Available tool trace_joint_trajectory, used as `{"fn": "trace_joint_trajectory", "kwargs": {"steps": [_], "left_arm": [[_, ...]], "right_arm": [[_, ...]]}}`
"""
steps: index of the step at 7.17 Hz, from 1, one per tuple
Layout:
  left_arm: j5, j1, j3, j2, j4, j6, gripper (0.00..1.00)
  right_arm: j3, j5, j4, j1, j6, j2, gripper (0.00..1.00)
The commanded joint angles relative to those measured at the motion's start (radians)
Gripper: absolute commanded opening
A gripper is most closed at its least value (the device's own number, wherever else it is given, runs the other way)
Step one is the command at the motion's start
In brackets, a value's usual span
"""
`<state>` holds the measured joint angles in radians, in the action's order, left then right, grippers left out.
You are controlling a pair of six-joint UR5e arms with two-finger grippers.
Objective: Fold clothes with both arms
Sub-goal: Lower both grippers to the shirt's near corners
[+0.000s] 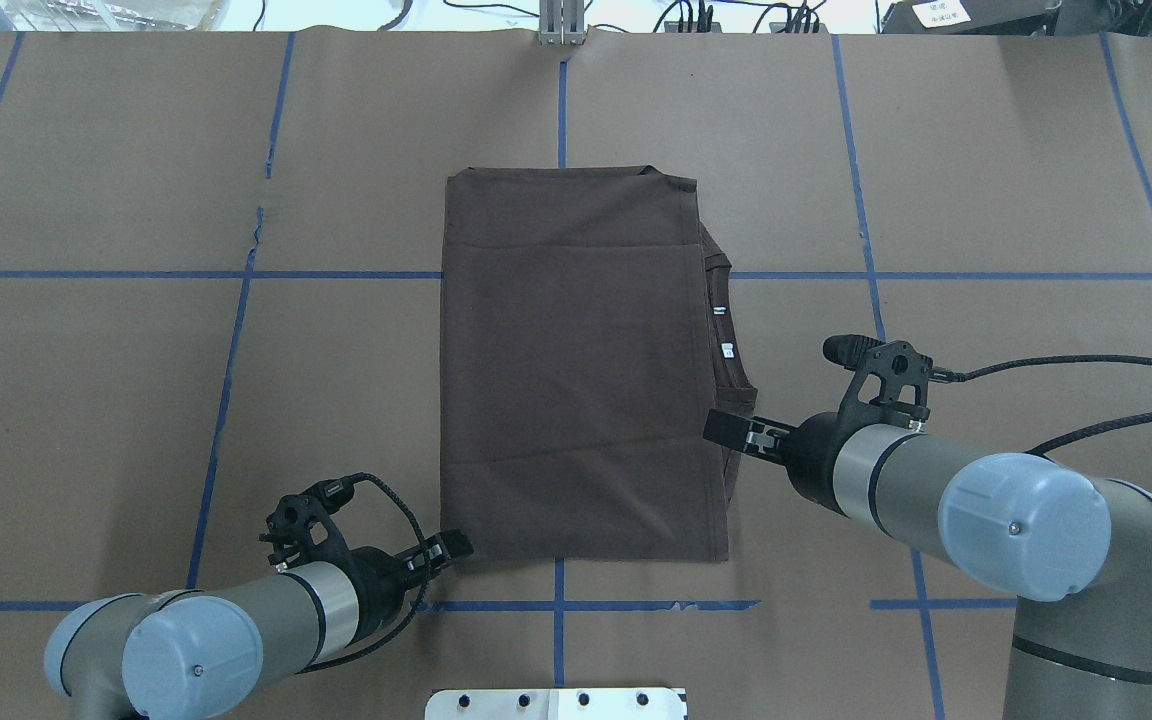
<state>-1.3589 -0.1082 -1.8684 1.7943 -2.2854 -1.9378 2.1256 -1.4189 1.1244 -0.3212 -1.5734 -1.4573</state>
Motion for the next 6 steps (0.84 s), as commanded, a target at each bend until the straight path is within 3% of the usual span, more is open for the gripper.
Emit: {"fn": "trace_joint_trajectory", "kwargs": {"steps": [1, 6], "left_arm": [[0.004, 0.005, 0.003, 0.016, 0.001, -0.013, 0.58], [0.001, 0.008, 0.011, 0.03, 0.014, -0.023, 0.57]], "right_arm": [[-0.003, 0.002, 0.0, -0.001, 0.001, 0.0, 1.0], [-0.006, 0.002, 0.002, -0.001, 0.001, 0.0, 1.0]]}}
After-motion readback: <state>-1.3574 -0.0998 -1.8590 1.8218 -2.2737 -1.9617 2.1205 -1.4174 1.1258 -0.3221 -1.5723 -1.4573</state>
